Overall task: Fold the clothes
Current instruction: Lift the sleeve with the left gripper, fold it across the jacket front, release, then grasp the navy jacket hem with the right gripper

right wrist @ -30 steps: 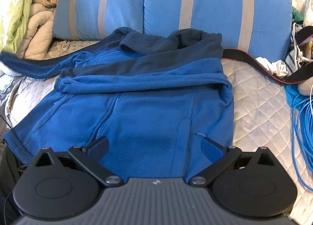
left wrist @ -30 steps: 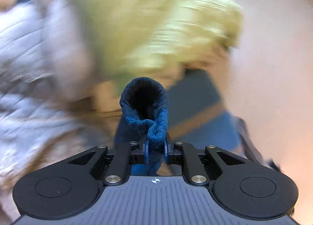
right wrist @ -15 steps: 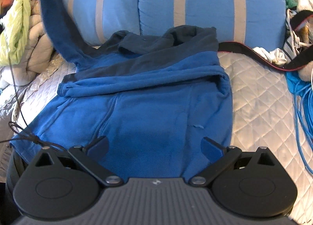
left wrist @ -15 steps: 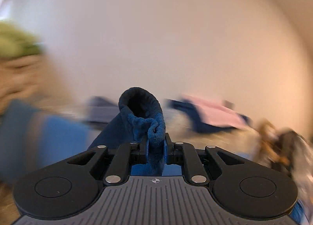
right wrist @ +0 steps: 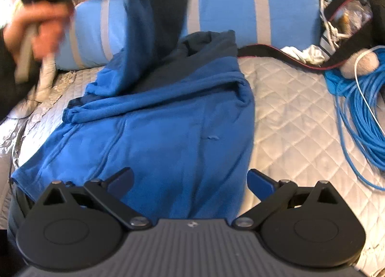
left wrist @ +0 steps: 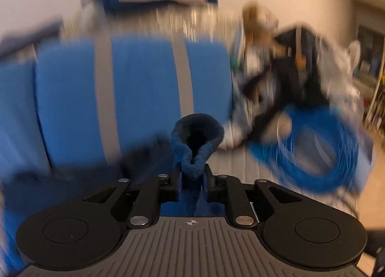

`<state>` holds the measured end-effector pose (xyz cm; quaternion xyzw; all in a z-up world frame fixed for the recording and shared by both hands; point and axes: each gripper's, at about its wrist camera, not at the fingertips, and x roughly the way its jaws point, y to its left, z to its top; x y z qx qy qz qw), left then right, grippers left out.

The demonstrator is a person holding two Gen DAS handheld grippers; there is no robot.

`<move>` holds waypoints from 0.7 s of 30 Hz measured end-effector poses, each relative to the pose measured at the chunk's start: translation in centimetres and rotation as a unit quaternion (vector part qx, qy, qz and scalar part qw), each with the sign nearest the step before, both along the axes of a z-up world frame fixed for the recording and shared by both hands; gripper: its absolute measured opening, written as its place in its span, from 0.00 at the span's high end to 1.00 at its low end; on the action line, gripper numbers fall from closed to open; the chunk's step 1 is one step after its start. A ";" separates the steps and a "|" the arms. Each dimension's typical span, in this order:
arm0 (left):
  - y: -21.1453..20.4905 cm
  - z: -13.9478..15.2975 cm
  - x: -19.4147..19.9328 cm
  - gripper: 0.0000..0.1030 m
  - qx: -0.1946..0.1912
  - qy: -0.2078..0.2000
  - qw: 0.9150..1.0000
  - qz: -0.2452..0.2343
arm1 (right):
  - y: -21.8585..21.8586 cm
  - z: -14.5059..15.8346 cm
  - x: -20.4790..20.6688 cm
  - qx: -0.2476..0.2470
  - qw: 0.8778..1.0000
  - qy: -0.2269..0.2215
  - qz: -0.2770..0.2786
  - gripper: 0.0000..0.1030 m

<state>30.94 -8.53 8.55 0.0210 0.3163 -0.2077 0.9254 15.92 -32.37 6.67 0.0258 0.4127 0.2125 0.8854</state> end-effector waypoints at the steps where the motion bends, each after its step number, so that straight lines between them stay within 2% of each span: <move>1: -0.4 -1.4 0.0 0.77 -0.007 0.027 1.000 -0.005 | -0.3 -0.1 -0.1 0.000 1.000 0.002 -0.004 0.00; 3: -0.9 -3.7 -0.2 0.72 -0.032 0.075 0.996 -0.024 | -0.8 -0.3 -0.1 0.000 1.000 0.006 -0.012 0.00; 4: -0.8 -4.3 -0.5 0.70 -0.047 0.087 0.995 -0.035 | -1.0 -0.4 -0.1 0.000 1.000 0.007 -0.015 0.00; 6: 0.1 -4.4 -1.1 0.63 -0.061 0.086 0.994 -0.041 | -1.2 -0.4 -0.2 0.001 1.000 0.007 -0.019 0.00; 8: 1.7 -4.1 -1.9 0.42 -0.066 0.075 0.994 -0.038 | -1.4 -0.4 -0.1 0.003 1.000 0.006 -0.021 0.00; 10: 3.1 -3.5 -2.8 0.35 -0.062 0.060 0.996 -0.029 | -1.5 -0.6 0.3 0.009 1.000 0.008 -0.024 0.00; 16: 8.7 -1.3 -4.8 0.30 -0.063 0.042 0.997 0.029 | -2.0 -1.4 3.0 0.085 0.995 0.016 -0.041 0.00; 18: 10.6 -1.2 -5.6 0.29 -0.074 0.049 0.995 0.045 | -2.3 -1.8 4.3 0.125 0.991 0.024 -0.047 0.00; 21: 13.0 -1.1 -6.8 0.28 -0.083 0.051 0.993 0.063 | -2.6 -3.0 6.4 0.199 0.977 0.053 -0.055 0.00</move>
